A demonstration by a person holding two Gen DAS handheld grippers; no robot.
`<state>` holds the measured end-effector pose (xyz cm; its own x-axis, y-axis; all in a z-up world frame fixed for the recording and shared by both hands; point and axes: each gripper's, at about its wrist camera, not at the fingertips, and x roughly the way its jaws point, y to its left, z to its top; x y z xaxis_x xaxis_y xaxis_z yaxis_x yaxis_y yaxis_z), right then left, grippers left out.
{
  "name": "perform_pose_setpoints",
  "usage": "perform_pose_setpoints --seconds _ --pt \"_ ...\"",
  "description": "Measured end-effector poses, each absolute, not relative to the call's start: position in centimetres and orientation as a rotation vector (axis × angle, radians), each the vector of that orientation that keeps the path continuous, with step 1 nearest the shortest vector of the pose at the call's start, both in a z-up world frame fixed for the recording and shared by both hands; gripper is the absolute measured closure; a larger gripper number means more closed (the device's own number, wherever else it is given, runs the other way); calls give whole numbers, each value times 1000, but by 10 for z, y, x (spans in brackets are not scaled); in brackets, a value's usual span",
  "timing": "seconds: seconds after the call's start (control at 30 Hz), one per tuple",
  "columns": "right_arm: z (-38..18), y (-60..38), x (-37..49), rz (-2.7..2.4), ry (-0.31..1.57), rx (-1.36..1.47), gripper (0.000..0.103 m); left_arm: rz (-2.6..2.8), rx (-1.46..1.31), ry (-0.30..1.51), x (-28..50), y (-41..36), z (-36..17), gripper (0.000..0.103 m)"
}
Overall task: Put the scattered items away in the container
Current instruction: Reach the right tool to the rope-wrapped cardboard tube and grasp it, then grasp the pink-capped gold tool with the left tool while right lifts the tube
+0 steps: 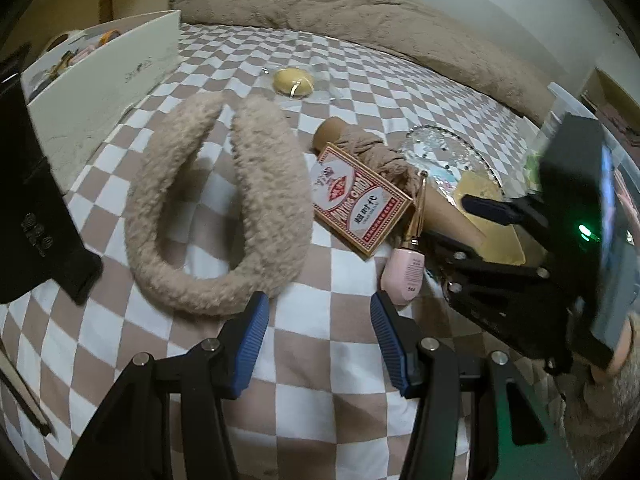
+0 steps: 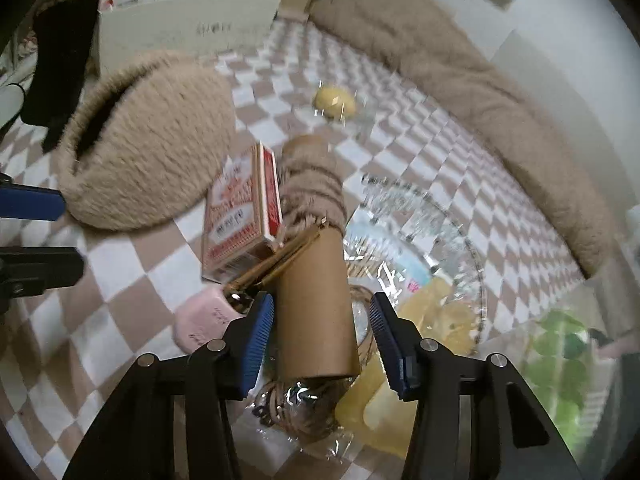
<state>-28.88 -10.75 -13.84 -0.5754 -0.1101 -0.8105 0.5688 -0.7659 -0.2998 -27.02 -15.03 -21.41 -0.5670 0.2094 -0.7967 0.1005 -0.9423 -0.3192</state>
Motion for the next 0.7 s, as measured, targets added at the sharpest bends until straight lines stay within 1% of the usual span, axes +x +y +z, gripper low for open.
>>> perform_pose_setpoints --seconds 0.03,0.07,0.2,0.37,0.53,0.7 --pt "-141 -106 -292 -2345 756 1174 53 2671 -1432 -515 -272 -150 -215 50" --pt "-143 -105 -294 -2329 735 1189 59 2666 -1435 -513 -273 -149 -216 50" --pt "-140 -105 -286 -2310 719 1177 60 2645 -1438 -492 -276 -145 -219 50" --pt "-130 -97 -251 -2293 745 1172 60 2599 -1422 -537 -282 -142 -219 50" --pt "-122 -74 -216 -2291 650 1216 60 2546 -1373 -548 -289 -132 -213 50" --pt "-120 -46 -178 -2276 570 1280 60 2505 -1362 -460 -291 -113 -211 50"
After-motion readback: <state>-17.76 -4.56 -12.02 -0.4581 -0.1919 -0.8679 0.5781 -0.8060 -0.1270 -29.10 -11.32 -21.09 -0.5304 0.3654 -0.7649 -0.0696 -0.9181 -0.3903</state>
